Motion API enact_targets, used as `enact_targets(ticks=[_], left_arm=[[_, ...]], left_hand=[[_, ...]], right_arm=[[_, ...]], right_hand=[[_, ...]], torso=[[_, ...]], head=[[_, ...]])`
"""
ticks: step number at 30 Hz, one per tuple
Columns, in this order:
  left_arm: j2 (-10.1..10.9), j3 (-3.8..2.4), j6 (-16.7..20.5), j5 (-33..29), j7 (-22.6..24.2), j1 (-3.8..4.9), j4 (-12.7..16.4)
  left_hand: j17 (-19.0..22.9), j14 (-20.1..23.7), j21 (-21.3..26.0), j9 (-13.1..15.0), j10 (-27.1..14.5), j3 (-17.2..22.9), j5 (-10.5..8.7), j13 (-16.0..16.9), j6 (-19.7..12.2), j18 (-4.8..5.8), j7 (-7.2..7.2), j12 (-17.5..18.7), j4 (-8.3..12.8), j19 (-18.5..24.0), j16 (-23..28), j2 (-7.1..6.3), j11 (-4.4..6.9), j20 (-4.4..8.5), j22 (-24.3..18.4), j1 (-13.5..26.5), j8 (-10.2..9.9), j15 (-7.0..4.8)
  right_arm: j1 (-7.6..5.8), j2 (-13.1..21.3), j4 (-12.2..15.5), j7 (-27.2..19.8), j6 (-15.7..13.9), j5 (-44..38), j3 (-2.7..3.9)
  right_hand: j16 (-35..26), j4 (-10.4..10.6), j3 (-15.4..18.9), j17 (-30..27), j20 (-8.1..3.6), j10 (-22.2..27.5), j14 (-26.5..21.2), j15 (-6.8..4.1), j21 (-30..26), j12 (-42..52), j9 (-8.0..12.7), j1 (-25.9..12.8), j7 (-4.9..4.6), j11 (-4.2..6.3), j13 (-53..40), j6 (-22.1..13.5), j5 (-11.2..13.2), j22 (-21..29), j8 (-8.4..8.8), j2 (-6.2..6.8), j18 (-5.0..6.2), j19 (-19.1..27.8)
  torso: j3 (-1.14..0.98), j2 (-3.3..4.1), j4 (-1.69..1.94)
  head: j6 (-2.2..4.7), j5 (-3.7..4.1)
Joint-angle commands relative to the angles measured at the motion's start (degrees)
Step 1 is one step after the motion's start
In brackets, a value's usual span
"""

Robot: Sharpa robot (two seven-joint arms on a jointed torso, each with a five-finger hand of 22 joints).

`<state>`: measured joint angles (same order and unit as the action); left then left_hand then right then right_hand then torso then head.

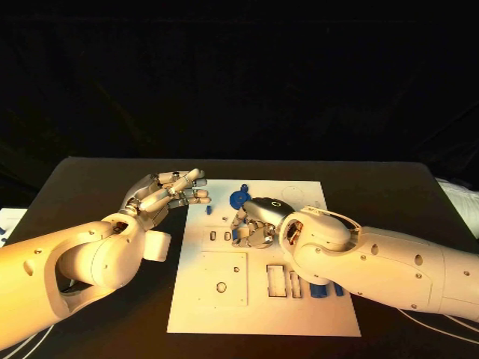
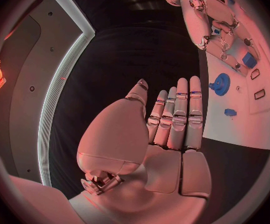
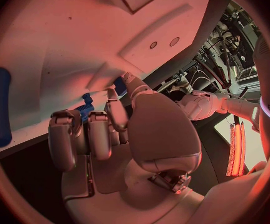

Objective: Assemble the parts on the task board

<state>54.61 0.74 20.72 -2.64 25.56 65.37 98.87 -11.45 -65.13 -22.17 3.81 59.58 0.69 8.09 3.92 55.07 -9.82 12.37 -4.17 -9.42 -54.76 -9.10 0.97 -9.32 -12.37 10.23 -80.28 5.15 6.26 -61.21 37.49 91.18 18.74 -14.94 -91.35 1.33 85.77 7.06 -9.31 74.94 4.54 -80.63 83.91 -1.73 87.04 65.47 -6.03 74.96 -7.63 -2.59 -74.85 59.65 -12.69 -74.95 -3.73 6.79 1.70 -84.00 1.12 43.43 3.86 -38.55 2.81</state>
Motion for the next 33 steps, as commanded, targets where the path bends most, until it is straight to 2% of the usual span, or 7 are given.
enact_targets(ticks=[1, 8, 18, 23, 28, 30, 33], left_arm=[[-0.1, -0.03, -1.0, -0.1, 0.1, 0.0, 0.1], [-0.2, -0.02, -1.2, 0.7, -1.1, 0.0, -0.3], [-0.8, -0.03, -1.0, 8.8, -10.5, 0.02, -1.8], [-1.4, -0.14, -6.2, 19.3, -26.1, 0.3, -3.1], [-3.6, -0.31, -12.2, 33.8, -41.5, 1.94, -4.5], [-4.8, -0.34, -14.8, 38.9, -48.0, 3.13, -5.4], [-6.5, -0.36, -18.1, 44.4, -54.2, 4.65, -6.9]], left_hand=[[-0.1, 0.1, -0.3, 0.0, 0.1, 0.0, -0.05, -0.1, 0.3, -0.57, 0.09, 0.3, 0.4, -0.1, 0.1, 0.08, -0.2, -0.15, 0.0, -0.7, -0.3, 0.23], [-1.2, -2.3, -1.4, 0.0, 1.2, -0.3, -0.06, 0.0, 0.8, -0.72, -0.28, 0.1, 0.7, -1.5, -0.7, 0.16, 0.3, 0.41, 0.4, -0.3, -0.5, -0.48], [-12.0, -18.8, -13.4, 0.1, 10.5, -0.8, -0.11, 1.4, 3.6, -0.75, -2.56, -2.3, 0.8, -13.8, -13.3, 0.01, 3.91, 5.15, 6.8, 0.5, -0.4, -5.31], [-51.6, -21.4, -37.8, 0.6, 18.6, -0.4, -0.1, 6.2, 5.5, 2.53, -4.56, -6.8, -1.1, -20.8, -54.6, -0.34, 6.35, 7.73, 33.6, 0.9, -0.1, -7.63], [-71.1, -23.4, -49.6, 2.1, 20.4, -0.5, -0.18, 15.7, 8.2, 4.35, -6.18, -18.1, -3.2, -23.9, -74.1, 0.3, 8.25, 8.77, 49.0, 2.6, 3.2, -8.71], [-77.9, -24.7, -55.3, 4.6, 17.0, -1.2, -0.56, 34.5, 7.7, 5.31, -7.06, -37.8, -4.9, -25.3, -80.3, -0.61, 9.07, 9.19, 56.6, 3.6, 6.8, -8.77], [-78.6, -24.9, -58.8, 8.2, 16.3, -1.8, -0.63, 49.2, 7.1, 6.27, -7.55, -52.6, -6.6, -27.2, -80.9, -0.01, 9.16, 9.42, 62.2, 4.9, 11.3, -9.17]], right_arm=[[0.32, 0.2, 0.1, 0.5, -3.5, -1.0, -0.22], [0.43, 1.6, 2.3, -6.0, -11.5, 1.4, -0.13], [-2.09, 8.9, 8.5, -25.8, -10.7, 15.8, 0.78], [-5.23, 13.8, 10.5, -28.2, -10.1, 25.8, 1.16], [-8.01, 17.7, 9.7, -28.5, -10.9, 33.6, 1.28], [-8.79, 19.2, 9.0, -28.2, -11.4, 35.1, 1.3], [-9.39, 20.4, 8.2, -27.5, -12.1, 35.7, 1.3]], right_hand=[[-0.6, 0.8, 1.6, 5.7, 0.73, 1.8, 4.1, 0.71, -0.5, -3.8, 0.6, -0.3, -0.49, -0.44, 2.1, -2.8, 1.6, -8.3, 0.27, 1.05, 0.03, -0.5], [-1.1, 6.4, 8.6, 5.2, 1.6, 2.5, 4.0, 1.49, -1.1, -4.7, 1.0, 2.2, -1.44, -1.28, 3.4, -6.4, 1.2, -7.5, -0.1, 2.22, 0.24, 0.1], [-2.2, 9.3, 12.5, 3.7, 1.87, 4.1, 3.5, 1.77, -2.8, -6.6, 1.0, 4.8, -1.69, -1.64, 5.0, -7.2, 1.1, -4.7, -0.16, 0.74, 0.94, 2.4], [-2.5, 8.8, 12.4, 3.3, 1.77, 4.5, 3.4, 1.62, -3.1, -7.2, 0.8, 6.2, -1.51, -1.46, 5.6, -6.7, 0.5, -4.3, -0.3, -0.69, 1.04, 2.7], [-2.7, 8.6, 12.5, 3.3, 1.62, 4.3, 3.4, 1.45, -3.2, -6.8, 0.7, 6.9, -1.31, -1.27, 5.6, -6.1, -1.0, -4.3, -0.48, -1.86, 1.05, 2.6], [-2.9, 8.7, 12.6, 2.9, 1.57, 4.2, 3.4, 1.41, -3.2, -6.7, 0.6, 6.7, -1.27, -1.23, 5.7, -6.0, -1.2, -4.2, -0.52, -2.19, 1.06, 2.6], [-3.1, 8.8, 12.8, 2.7, 1.54, 4.1, 3.3, 1.37, -3.2, -6.7, 0.6, 6.5, -1.22, -1.19, 5.7, -5.8, -1.2, -4.2, -0.59, -2.34, 1.07, 2.7]], torso=[[-0.03, -0.01, -0.01], [-0.1, -0.03, -0.01], [-0.21, -0.27, -0.12], [-0.43, -0.94, -0.35], [-0.6, -1.67, -0.53], [-0.71, -1.9, -0.64], [-1.01, -2.21, -0.86]], head=[[0.13, 0.04], [0.26, -0.02], [0.43, -0.26], [0.23, -0.36], [-0.02, -0.66], [0.0, -1.06], [-0.36, -1.4]])
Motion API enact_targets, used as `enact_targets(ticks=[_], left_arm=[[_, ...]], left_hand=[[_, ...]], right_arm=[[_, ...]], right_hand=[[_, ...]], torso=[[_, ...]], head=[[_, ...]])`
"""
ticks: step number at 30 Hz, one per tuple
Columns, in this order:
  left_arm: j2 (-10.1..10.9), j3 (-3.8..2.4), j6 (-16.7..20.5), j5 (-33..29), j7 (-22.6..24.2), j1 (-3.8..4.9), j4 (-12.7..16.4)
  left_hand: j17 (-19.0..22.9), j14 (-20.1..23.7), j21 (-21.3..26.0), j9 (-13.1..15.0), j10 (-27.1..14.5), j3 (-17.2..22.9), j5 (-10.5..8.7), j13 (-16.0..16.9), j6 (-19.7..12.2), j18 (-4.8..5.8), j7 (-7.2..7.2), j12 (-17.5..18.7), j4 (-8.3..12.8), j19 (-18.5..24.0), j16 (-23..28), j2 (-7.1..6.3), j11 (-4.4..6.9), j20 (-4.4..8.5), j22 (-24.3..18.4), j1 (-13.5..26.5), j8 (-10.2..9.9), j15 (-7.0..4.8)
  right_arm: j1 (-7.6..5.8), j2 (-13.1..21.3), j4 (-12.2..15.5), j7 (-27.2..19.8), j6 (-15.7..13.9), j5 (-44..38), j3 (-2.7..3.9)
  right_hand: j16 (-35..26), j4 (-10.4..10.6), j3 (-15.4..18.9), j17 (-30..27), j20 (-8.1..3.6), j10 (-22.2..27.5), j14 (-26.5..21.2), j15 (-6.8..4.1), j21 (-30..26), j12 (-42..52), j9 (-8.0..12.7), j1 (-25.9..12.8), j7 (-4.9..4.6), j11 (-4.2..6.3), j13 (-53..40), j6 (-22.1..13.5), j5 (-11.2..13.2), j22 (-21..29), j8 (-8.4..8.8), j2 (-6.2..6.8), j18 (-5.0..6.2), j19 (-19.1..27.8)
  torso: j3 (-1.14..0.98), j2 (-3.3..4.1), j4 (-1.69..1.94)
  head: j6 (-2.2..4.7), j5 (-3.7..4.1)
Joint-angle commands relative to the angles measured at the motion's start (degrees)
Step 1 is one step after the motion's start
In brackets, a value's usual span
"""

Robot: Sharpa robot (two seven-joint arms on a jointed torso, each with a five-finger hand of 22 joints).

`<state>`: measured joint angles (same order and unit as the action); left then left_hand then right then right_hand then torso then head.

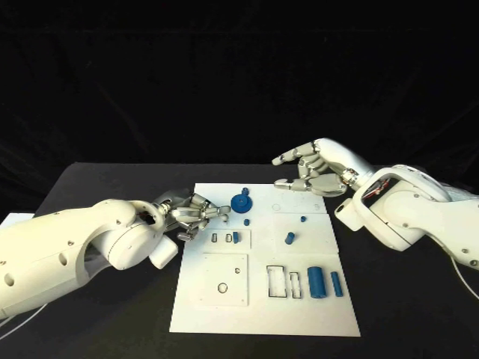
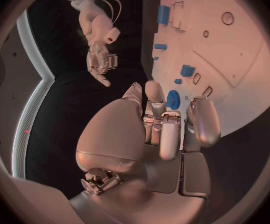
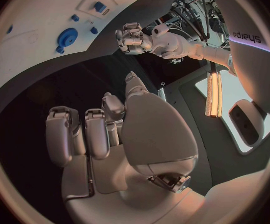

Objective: Assemble the parts on the task board

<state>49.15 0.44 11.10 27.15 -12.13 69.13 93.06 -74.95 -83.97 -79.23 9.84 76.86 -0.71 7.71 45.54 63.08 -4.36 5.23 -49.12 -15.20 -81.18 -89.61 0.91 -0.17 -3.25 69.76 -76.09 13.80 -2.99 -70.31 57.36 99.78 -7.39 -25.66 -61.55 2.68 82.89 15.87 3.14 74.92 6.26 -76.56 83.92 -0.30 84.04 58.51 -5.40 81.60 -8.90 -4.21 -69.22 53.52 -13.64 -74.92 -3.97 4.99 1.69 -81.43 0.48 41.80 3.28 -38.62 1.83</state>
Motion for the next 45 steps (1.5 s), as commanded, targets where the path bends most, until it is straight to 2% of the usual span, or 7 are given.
enact_targets(ticks=[1, 4, 7, 9, 13, 23, 45], left_arm=[[-1.4, -0.05, -9.0, 15.7, -17.6, 1.15, -1.4], [-3.2, -0.06, -11.2, 20.4, -21.8, 2.25, -2.9], [-4.8, -0.06, -12.7, 23.0, -24.4, 2.85, -3.7], [-5.9, -0.06, -13.5, 24.4, -25.7, 3.16, -4.2], [-8.1, -0.06, -15.0, 26.1, -27.7, 3.72, -5.4], [-13.2, 0.04, -19.0, 28.7, -30.5, 4.74, -9.1], [-19.1, 0.72, -26.2, 31.4, -31.7, 5.0, -15.0]], left_hand=[[-15.0, -6.0, -2.1, 2.5, -0.6, -0.6, -0.27, 9.1, -0.9, 0.94, -0.44, -9.2, -1.1, -1.0, -0.4, 0.1, -0.12, 0.22, 3.3, 1.0, 3.1, -0.07], [-15.0, -6.0, -4.3, 6.3, 1.8, -2.2, -0.43, 18.2, -1.2, 1.68, -1.5, -18.2, -1.1, -2.7, -0.4, 0.36, 0.55, 0.48, 7.3, 3.7, 7.6, -0.77], [-15.0, -6.0, -5.8, 10.2, 3.0, -3.3, -0.5, 22.7, -2.3, 2.21, -2.04, -22.4, -1.3, -4.0, -0.4, 0.78, 0.99, 0.89, 10.1, 4.9, 11.7, -1.11], [-15.0, -6.0, -6.5, 15.9, 2.9, -4.6, -0.33, 24.7, -5.7, 2.47, -2.57, -24.2, -1.0, -4.6, -0.4, 1.73, 1.5, 1.44, 11.5, 5.9, 16.7, -1.61], [-15.0, -6.0, -7.5, 19.3, 3.4, -6.6, -0.56, 25.8, -7.0, 2.91, -2.72, -25.2, -1.5, -5.6, -0.4, 1.67, 1.63, 1.46, 13.6, 7.7, 19.5, -1.65], [-15.0, -6.0, -7.8, 22.5, 3.2, -9.6, -2.63, 25.9, -8.7, 3.05, -2.81, -25.3, -1.5, -5.9, -0.4, 2.07, 1.67, 1.56, 14.3, 10.3, 21.3, -1.74], [-15.0, -6.0, -7.8, 23.7, 3.0, -9.9, -2.22, 26.0, -9.6, 3.06, -2.7, -25.3, -1.3, -5.9, -0.4, 2.73, 1.59, 1.51, 14.4, 9.1, 21.8, -1.68]], right_arm=[[-0.37, 0.7, -0.4, -1.2, -1.5, 6.0, -0.04], [-0.61, 1.5, -0.9, -0.5, -2.3, 6.2, -0.04], [-0.71, 1.9, -1.3, 0.1, -2.8, 6.2, -0.04], [-0.75, 1.9, -1.7, 0.5, -3.0, 6.3, -0.05], [-0.79, 1.7, -2.4, 1.3, -3.0, 6.2, -0.08], [-0.79, 1.0, -3.3, 2.9, -2.4, 5.2, -0.19], [-0.77, 0.5, -3.7, 4.0, -1.4, 4.8, -0.29]], right_hand=[[-0.2, 0.0, 0.4, 2.6, -0.2, 0.1, 3.3, -0.07, -0.2, 0.3, -0.1, -0.2, 0.07, 0.44, 0.1, 0.4, -0.3, -4.2, -0.38, -0.56, 1.07, 0.1], [-0.3, 0.1, 0.6, 2.6, -0.23, 0.0, 3.3, -0.12, -0.3, 0.4, -0.2, -0.3, 0.14, 0.49, 0.1, 0.7, -0.4, -4.2, -0.47, -0.63, 1.08, 0.1], [-0.4, 0.1, 0.8, 2.5, -0.27, -0.1, 3.3, -0.16, -0.3, 0.5, -0.2, -0.4, 0.2, 0.55, 0.1, 0.9, -0.5, -4.2, -0.55, -0.72, 1.07, 0.0], [-0.4, 0.1, 0.8, 2.5, -0.29, -0.1, 3.3, -0.19, -0.3, 0.4, -0.2, -0.4, 0.23, 0.58, 0.1, 1.0, -0.7, -4.2, -0.58, -0.77, 1.08, 0.1], [-0.6, 0.1, 1.0, 2.3, -0.35, -0.1, 3.2, -0.25, -0.4, 0.3, -0.3, -0.4, 0.29, 0.63, 0.3, 1.1, -1.0, -4.0, -0.61, -0.86, 1.13, 0.2], [-1.0, 0.0, 1.4, 1.7, -0.45, 0.1, 3.1, -0.33, -0.7, -0.1, -0.3, -0.3, 0.36, 0.71, 0.7, 1.2, -2.0, -3.5, -0.59, -0.97, 1.26, 0.6], [-1.2, 0.0, 1.5, 1.5, -0.47, 0.2, 3.1, -0.35, -0.9, -0.3, -0.4, -0.4, 0.37, 0.72, 0.8, 1.3, -2.1, -3.3, -0.58, -0.98, 1.3, 0.7]], torso=[[-0.43, -0.65, -0.29], [-0.6, -0.81, -0.34], [-0.67, -0.94, -0.45], [-0.72, -0.99, -0.53], [-0.78, -1.01, -0.57], [-0.73, -0.94, -0.49], [-0.64, -0.9, -0.57]], head=[[-0.3, -0.44], [-0.4, -0.49], [-0.51, -0.48], [-0.54, -0.47], [-0.72, -0.37], [-0.92, -0.59], [-1.7, -0.75]])
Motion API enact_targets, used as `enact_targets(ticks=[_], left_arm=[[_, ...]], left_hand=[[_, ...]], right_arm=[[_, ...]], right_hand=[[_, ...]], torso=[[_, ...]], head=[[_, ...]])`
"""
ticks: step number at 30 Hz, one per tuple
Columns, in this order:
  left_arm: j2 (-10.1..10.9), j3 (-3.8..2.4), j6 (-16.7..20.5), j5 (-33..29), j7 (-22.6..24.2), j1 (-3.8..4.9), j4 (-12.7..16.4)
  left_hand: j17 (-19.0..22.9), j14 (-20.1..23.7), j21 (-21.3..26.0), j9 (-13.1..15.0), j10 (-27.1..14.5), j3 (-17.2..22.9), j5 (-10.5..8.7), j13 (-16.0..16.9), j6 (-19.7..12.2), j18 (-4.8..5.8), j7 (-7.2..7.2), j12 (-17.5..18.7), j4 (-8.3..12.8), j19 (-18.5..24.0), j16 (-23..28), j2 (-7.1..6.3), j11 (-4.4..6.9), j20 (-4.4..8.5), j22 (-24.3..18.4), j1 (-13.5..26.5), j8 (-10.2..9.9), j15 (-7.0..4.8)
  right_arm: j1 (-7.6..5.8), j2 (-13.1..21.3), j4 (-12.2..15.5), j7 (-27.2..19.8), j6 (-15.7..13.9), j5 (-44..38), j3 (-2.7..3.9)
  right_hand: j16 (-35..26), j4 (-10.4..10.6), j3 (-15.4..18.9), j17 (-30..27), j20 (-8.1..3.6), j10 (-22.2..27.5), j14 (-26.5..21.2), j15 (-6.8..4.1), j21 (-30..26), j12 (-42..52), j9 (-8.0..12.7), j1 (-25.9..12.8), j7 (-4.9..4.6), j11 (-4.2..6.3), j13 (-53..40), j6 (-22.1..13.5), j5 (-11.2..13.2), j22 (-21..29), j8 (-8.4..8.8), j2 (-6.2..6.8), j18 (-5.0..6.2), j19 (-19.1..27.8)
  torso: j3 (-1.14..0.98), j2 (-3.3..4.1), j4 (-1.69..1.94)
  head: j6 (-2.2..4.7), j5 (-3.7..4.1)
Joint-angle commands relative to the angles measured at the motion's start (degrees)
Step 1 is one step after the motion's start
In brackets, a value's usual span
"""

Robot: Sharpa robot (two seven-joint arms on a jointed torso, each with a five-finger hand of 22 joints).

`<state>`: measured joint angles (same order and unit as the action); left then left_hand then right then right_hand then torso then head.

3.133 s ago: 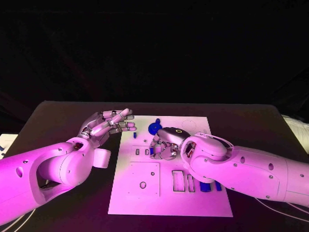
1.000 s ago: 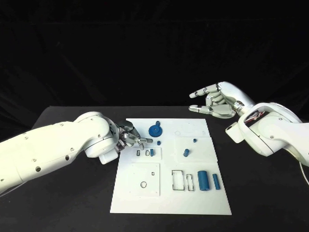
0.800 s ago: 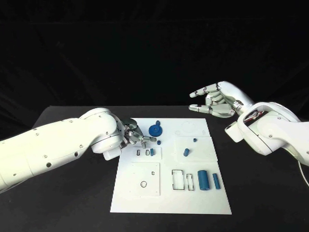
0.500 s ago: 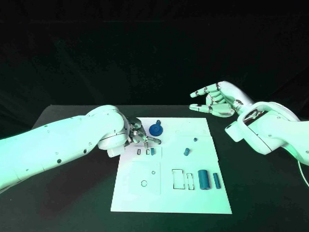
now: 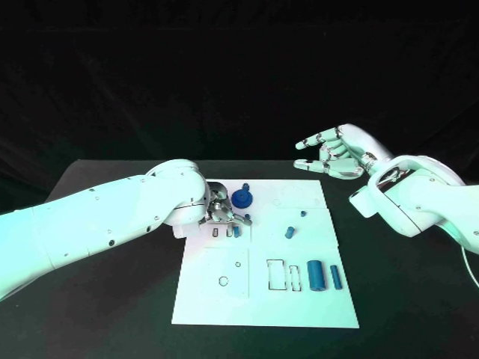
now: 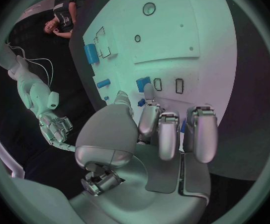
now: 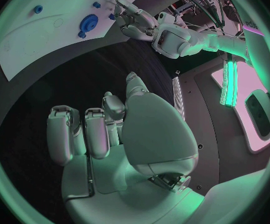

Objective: Assemble the parts on the task board

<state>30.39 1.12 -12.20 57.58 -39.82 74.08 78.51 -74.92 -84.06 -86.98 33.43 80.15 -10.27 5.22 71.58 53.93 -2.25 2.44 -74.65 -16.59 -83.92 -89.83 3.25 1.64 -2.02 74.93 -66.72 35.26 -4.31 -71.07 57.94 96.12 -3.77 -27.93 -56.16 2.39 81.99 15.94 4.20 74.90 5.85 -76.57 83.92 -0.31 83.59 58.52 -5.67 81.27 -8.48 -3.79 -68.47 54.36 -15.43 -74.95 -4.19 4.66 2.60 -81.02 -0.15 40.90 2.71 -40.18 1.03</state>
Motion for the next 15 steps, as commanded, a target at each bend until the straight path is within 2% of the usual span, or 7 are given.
enact_targets(ticks=[1, 15], left_arm=[[-0.5, 0.08, -3.1, 1.1, -4.0, 0.05, -0.7], [-1.5, 0.18, -4.9, 1.8, -4.2, 0.02, -2.0]], left_hand=[[-15.1, -5.9, -0.1, 0.2, -0.3, -0.3, 0.36, 0.0, -0.5, 0.95, 0.1, 0.2, 0.1, -3.2, -0.2, 0.44, -0.23, 0.27, 9.3, -0.3, 0.3, -0.35], [-15.1, -5.9, -0.1, 1.6, -0.4, 0.1, 1.36, 0.0, -1.2, 0.95, 0.12, 0.2, 0.4, -3.2, -0.2, 1.23, -0.26, 0.21, 9.3, -2.6, 0.8, -0.3]], right_arm=[[0.0, -0.1, 0.0, 0.4, 0.9, -0.6, 0.0], [0.1, -0.5, -0.3, 0.7, 1.5, -0.6, -0.06]], right_hand=[[-0.3, 0.0, 0.4, 1.5, -0.06, 0.2, 3.1, -0.34, -0.4, -0.3, -0.1, -0.1, -0.05, 0.31, 0.1, 0.4, -0.4, -3.3, -0.36, -0.65, 0.39, 0.3], [-0.3, 0.0, 0.5, 1.4, -0.07, 0.2, 3.1, -0.36, -0.5, -0.3, -0.1, -0.1, -0.04, 0.32, 0.1, 0.4, -0.5, -3.1, -0.35, -0.71, 0.44, 0.4]], torso=[[-0.01, -0.01, 0.02], [-0.04, -0.03, 0.1]], head=[[-0.15, 0.06], [-0.61, -0.01]])
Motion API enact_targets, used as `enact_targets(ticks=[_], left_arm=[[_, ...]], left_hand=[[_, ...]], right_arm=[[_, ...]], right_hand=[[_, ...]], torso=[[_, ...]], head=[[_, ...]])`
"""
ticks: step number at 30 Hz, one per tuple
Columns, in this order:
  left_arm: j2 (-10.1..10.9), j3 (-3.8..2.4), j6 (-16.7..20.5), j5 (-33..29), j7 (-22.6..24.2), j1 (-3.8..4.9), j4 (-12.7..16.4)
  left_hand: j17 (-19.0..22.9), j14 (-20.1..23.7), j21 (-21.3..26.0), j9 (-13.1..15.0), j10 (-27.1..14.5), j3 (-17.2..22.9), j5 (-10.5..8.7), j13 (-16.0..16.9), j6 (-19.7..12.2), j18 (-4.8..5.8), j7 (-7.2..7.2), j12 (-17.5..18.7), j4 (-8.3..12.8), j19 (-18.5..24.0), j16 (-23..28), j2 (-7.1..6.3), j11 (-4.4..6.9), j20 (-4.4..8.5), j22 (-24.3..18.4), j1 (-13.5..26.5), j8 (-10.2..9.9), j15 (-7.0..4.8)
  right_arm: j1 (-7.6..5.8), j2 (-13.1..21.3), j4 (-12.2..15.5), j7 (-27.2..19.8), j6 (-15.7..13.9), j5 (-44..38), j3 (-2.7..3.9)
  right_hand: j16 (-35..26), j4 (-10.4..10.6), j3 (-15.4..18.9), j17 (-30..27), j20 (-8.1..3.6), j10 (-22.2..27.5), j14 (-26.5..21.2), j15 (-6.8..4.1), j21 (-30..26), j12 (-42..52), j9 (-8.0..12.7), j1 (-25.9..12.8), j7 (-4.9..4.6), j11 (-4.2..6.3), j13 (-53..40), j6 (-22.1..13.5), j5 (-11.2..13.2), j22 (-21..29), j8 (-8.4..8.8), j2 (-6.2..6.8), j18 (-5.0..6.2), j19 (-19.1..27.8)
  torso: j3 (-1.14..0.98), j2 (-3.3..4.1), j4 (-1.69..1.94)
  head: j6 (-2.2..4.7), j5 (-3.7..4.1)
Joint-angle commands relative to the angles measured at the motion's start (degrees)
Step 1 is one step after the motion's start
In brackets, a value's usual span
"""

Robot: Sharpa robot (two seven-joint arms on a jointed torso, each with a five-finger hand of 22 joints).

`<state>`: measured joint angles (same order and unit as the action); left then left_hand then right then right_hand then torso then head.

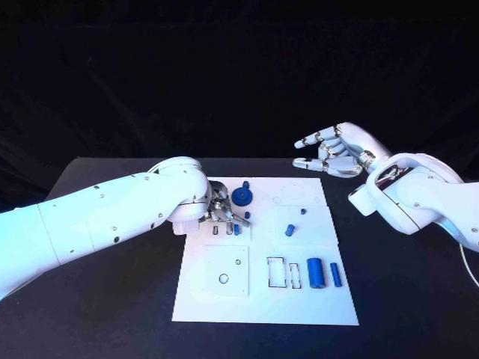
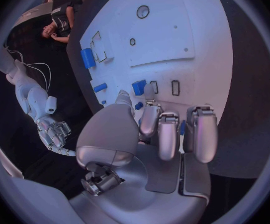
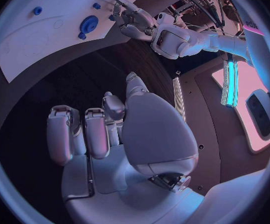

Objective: Assemble the parts on the task board

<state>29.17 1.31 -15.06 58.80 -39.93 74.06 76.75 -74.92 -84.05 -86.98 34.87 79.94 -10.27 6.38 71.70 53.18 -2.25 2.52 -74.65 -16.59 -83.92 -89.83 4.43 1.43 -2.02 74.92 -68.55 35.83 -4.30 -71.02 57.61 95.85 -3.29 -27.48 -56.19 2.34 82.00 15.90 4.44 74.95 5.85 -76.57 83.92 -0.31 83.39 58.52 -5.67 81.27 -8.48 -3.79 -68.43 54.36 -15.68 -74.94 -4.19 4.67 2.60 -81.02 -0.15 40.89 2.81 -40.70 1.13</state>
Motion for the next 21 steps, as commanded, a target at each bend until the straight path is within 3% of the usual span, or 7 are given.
enact_targets(ticks=[1, 10, 14, 21], left_arm=[[-0.4, -0.01, -2.0, 0.6, -4.1, 0.03, -0.3], [-0.8, -0.01, -2.1, 0.6, -4.1, -0.01, -0.5], [-0.9, -0.01, -1.8, 0.4, -4.1, -0.02, -0.6], [-1.2, 0.01, -2.1, -0.3, -4.0, -0.04, -0.8]], left_hand=[[-15.1, -5.9, 0.0, 0.2, -0.2, 0.1, 0.21, -0.1, -0.5, 0.94, 0.04, 0.2, 0.4, -3.2, -0.2, 0.08, -0.05, 0.21, 9.3, -0.9, 0.2, -0.31], [-15.1, -5.9, 0.0, 1.1, -0.3, 1.4, 0.36, -0.1, -0.8, 0.92, 0.02, 0.3, 0.9, -3.1, -0.2, 0.54, -0.03, 0.21, 9.2, -3.3, 0.3, -0.32], [-15.1, -5.9, 0.1, 1.5, -0.4, 3.9, 0.56, -0.2, -1.4, 0.88, -0.2, 0.4, 2.3, -3.0, -0.2, 1.42, 0.17, 0.32, 9.1, -7.0, 0.1, -0.48], [-15.1, -5.9, 0.1, 1.9, -0.6, 6.4, 0.54, -0.4, -1.8, 0.88, -0.19, 0.6, 3.0, -3.0, -0.2, 1.3, 0.19, 0.4, 9.1, -9.2, -0.4, -0.51]], right_arm=[[0.06, -0.1, -0.1, 0.2, 1.1, -0.6, -0.01], [0.1, -0.3, -0.2, 0.3, 1.4, -0.6, -0.04], [0.12, -0.4, -0.3, 0.4, 1.8, -0.7, -0.07], [0.17, -0.6, -0.4, 0.5, 2.2, -0.8, -0.11]], right_hand=[[-0.3, 0.0, 0.3, 1.3, -0.07, 0.2, 3.1, -0.36, -0.3, -0.3, -0.1, -0.1, -0.04, 0.32, 0.1, 0.4, -0.3, -3.1, -0.35, -0.71, 0.44, 0.4], [-0.3, 0.0, 0.3, 1.3, -0.08, 0.2, 3.1, -0.36, -0.3, -0.3, -0.1, -0.1, -0.04, 0.33, 0.1, 0.4, -0.3, -3.1, -0.35, -0.72, 0.44, 0.4], [-0.4, 0.0, 0.3, 1.2, -0.1, 0.3, 3.0, -0.38, -0.4, -0.4, -0.1, 0.0, -0.03, 0.35, 0.2, 0.4, -0.5, -2.9, -0.34, -0.81, 0.48, 0.5], [-0.4, -0.1, 0.4, 1.2, -0.11, 0.2, 3.0, -0.39, -0.4, -0.3, -0.1, 0.1, -0.03, 0.36, 0.2, 0.4, -0.6, -2.9, -0.32, -0.83, 0.49, 0.6]], torso=[[-0.03, -0.03, -0.03], [-0.06, -0.05, 0.03], [-0.06, -0.05, 0.03], [-0.04, 0.0, 0.02]], head=[[-0.1, -0.11], [-0.26, 0.02], [-0.24, 0.06], [-0.59, 0.08]])
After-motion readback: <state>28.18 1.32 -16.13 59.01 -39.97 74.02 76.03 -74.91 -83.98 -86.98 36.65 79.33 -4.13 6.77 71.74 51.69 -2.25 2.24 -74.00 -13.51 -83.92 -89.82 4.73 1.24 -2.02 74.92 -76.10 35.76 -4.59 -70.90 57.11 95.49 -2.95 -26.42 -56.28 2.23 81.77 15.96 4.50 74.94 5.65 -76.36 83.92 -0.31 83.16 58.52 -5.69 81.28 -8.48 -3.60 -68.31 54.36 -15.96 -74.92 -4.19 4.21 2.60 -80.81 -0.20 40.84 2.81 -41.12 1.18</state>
